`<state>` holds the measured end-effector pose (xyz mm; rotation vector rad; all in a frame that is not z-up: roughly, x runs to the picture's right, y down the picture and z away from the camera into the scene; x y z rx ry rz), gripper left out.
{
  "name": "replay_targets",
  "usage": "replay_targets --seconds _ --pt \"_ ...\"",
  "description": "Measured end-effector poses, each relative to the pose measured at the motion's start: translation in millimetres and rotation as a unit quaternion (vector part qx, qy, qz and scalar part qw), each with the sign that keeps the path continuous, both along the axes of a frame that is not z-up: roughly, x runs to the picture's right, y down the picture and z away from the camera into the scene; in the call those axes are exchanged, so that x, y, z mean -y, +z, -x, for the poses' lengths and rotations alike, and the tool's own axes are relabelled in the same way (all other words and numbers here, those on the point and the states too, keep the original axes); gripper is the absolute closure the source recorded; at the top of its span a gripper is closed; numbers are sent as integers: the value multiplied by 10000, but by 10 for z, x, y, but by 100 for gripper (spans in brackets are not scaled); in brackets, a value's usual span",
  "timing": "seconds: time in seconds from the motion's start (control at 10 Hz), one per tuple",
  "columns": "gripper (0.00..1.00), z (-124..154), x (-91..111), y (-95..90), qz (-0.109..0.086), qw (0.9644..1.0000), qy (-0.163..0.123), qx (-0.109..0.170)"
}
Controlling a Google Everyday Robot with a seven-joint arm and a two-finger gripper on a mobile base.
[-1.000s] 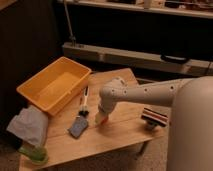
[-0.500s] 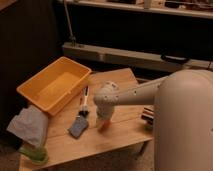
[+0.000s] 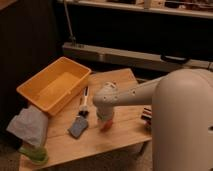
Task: Place apple in table surface
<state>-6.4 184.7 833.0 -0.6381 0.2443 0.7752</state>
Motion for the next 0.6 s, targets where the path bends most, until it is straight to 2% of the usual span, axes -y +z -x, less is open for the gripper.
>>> replay_targets --seconds 0.1,0.3,0.4,0.6 --pt "40 39 30 -29 56 9997 238 95" --pt "40 -11 162 -69 25 9957 861 334" --pt "40 -13 186 -76 12 9947 955 373" --pt "40 12 185 -75 11 9948 943 391"
